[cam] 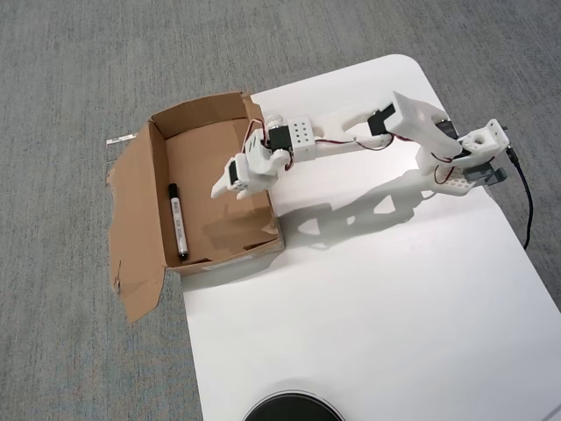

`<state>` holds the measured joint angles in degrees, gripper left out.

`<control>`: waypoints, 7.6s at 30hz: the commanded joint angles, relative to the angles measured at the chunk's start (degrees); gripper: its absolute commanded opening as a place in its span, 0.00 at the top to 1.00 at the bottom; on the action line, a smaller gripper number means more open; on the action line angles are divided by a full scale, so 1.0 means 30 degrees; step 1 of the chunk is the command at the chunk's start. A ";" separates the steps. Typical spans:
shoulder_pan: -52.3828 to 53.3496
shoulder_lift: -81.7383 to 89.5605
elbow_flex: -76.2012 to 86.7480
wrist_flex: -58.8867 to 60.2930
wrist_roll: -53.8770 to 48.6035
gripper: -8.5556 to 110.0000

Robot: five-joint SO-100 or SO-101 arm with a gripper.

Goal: Grasp a pen and put it in the box.

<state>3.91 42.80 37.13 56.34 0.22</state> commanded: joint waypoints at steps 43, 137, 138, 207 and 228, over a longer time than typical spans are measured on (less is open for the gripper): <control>0.0103 1.2363 -0.0278 0.2139 -0.0103 0.92; -0.0190 5.1240 3.9302 -0.0674 0.0161 0.92; -0.0220 5.1240 3.9536 -0.0674 0.0161 0.92; -0.0659 5.1270 4.6509 0.6240 -0.0044 0.92; -0.0688 5.1270 4.6509 0.6211 -0.0044 0.92</control>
<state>1.71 193.01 177.58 73.48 0.40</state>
